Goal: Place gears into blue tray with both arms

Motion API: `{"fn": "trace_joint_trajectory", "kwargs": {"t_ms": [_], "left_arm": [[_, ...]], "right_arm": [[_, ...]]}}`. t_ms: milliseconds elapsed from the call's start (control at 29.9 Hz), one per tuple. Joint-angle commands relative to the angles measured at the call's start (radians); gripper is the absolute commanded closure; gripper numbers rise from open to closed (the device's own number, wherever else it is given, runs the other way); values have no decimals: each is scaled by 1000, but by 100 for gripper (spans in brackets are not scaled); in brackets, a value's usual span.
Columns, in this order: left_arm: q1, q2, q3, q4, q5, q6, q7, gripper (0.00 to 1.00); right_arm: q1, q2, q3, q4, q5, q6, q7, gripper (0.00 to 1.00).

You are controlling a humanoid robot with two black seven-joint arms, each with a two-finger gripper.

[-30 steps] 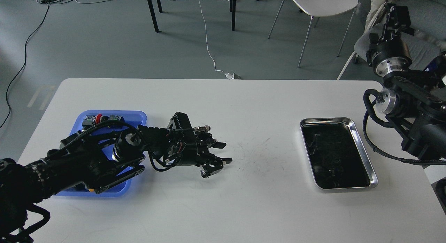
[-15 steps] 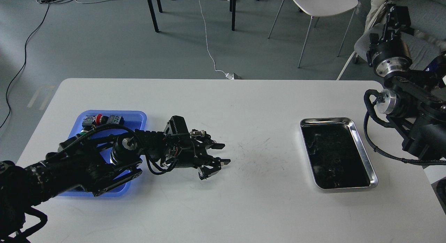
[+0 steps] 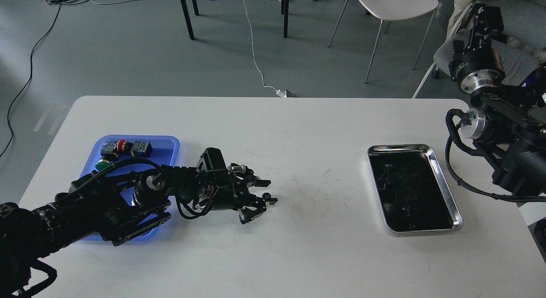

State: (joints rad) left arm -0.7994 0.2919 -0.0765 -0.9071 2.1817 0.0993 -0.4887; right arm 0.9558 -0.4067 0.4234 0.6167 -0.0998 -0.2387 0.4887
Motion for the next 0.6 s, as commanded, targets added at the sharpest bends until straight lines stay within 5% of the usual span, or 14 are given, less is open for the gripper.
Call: {"fn": "trace_joint_trajectory", "kwargs": {"t_ms": [0, 568], "left_arm": [[9, 0, 1, -1, 0, 0, 0, 57], [19, 0, 1, 14, 0, 2, 0, 70]], "right_arm": [[-2, 0, -2, 0, -1, -1, 0, 4], [-2, 0, -6, -2, -3, 1, 0, 4]]}}
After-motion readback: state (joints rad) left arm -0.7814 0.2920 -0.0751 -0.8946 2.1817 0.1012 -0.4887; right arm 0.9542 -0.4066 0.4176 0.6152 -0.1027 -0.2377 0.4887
